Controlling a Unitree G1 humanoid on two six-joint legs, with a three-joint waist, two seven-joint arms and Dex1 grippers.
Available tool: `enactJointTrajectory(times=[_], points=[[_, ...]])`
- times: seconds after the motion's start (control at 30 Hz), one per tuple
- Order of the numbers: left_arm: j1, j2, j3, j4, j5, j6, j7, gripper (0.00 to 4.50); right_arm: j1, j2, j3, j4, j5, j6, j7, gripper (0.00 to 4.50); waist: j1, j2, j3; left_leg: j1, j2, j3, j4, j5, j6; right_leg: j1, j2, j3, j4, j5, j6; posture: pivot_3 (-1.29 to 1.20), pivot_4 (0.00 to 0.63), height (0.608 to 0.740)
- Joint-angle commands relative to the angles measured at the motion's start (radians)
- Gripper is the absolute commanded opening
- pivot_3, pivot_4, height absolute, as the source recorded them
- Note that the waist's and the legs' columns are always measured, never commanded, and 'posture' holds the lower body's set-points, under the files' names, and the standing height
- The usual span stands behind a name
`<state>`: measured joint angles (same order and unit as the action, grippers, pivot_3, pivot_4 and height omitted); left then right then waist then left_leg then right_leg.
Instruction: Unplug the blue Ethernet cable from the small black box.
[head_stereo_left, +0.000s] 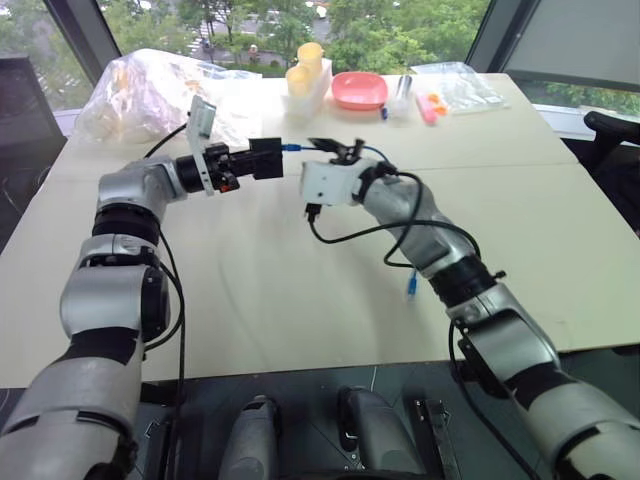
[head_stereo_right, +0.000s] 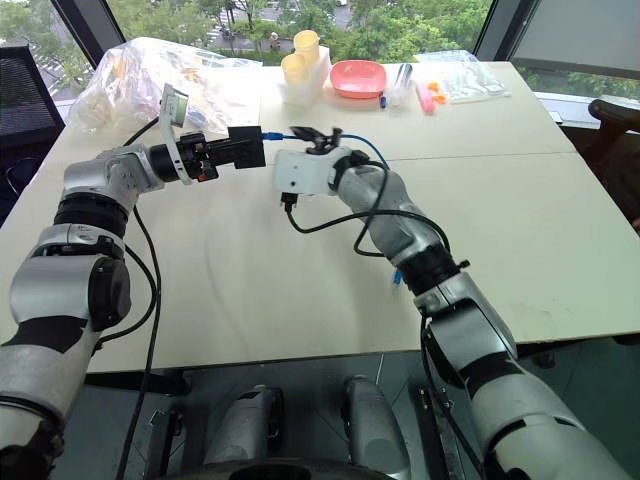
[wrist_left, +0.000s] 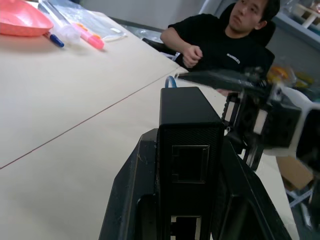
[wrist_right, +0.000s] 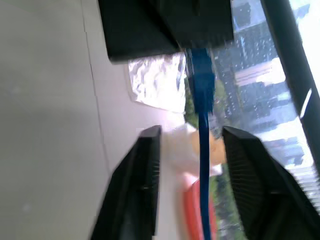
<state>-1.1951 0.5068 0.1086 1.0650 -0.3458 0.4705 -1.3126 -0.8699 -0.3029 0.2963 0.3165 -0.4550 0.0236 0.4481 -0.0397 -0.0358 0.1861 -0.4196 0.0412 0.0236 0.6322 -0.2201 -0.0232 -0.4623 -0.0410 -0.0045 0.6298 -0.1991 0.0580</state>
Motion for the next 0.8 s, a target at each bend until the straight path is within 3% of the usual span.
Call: enactJointTrajectory(times=[0.03, 0.13, 0.23, 0.4, 0.8], points=[[-0.023, -0.003, 0.020, -0.038, -0.012, -0.006, -0.035, 0.55, 0.091, 0.072, -0.203, -0.301, 0.378, 0.347, 0.168, 3.71, 0.001, 0.000, 0.000, 0.000, 0.000, 0.000, 0.000, 0.000, 0.000, 0.000, 0.000, 0.000, 0.000, 0.000, 0.000, 0.00, 0.150, 0.740], [-0.048, -0.054, 0.031, -0.038, -0.030, 0.005, -0.046, 0.55, 0.213, 0.129, -0.439, -0.600, 0.824, 0.745, 0.238, 3.71, 0.005, 0.000, 0.000, 0.000, 0.001, -0.002, 0.000, 0.000, 0.000, 0.001, 0.000, -0.001, 0.001, 0.000, 0.000, 0.00, 0.150, 0.740], [-0.067, -0.120, 0.032, -0.044, -0.044, 0.015, -0.059, 0.55, 0.273, 0.128, -0.598, -0.719, 1.042, 0.964, 0.181, 3.71, 0.025, 0.000, 0.000, 0.000, 0.000, -0.002, 0.002, 0.000, 0.000, 0.001, 0.000, -0.002, 0.001, 0.000, 0.000, 0.00, 0.150, 0.740], [-0.055, -0.188, 0.015, -0.066, -0.046, 0.039, -0.100, 0.55, 0.313, 0.122, -0.724, -0.788, 1.218, 1.084, 0.054, 3.71, 0.023, 0.000, 0.000, 0.002, 0.000, -0.001, 0.004, 0.000, 0.000, 0.003, 0.000, -0.001, 0.000, 0.000, -0.002, 0.00, 0.150, 0.740], [0.016, -0.250, 0.038, -0.225, -0.132, 0.216, -0.100, 0.55, 0.393, 0.157, -0.692, -0.796, 1.374, 1.028, -0.096, 3.71, 0.022, 0.000, 0.000, 0.002, 0.001, -0.002, 0.004, 0.000, 0.001, 0.003, 0.002, 0.000, 0.001, 0.001, -0.001, 0.00, 0.150, 0.740]])
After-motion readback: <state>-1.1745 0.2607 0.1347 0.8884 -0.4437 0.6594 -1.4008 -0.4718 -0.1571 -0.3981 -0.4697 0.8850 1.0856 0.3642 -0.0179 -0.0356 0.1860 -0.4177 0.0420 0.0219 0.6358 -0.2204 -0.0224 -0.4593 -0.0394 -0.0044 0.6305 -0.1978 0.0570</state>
